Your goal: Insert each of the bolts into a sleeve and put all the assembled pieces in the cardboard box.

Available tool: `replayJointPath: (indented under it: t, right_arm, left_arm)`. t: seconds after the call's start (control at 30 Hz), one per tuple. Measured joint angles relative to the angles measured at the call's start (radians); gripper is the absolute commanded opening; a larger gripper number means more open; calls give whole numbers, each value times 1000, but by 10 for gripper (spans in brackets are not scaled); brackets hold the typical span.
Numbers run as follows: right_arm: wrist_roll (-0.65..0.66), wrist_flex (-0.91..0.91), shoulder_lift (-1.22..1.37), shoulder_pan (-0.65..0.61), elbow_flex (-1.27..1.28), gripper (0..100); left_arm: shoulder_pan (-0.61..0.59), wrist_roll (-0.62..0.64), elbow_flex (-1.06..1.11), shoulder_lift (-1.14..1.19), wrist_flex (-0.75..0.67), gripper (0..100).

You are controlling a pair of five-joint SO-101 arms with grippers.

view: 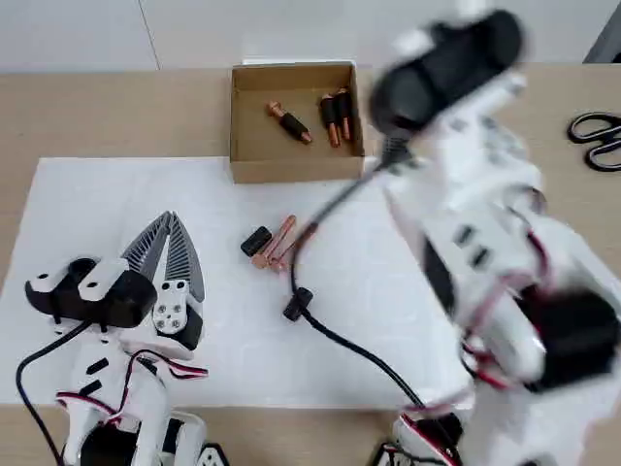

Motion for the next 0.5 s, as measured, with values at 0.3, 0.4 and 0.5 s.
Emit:
replayJointPath:
  t: [0.3,0.4,0.5]
  right_arm:
    - [-98,74,-242,97,107,177]
    - [-132,71,-293,135,282,177]
    - [-167,8,-361,152,509,177]
  left_arm:
    - [0,0,0,0,0,6]
    - [0,0,0,0,0,6]
    - [0,0,0,0,0,6]
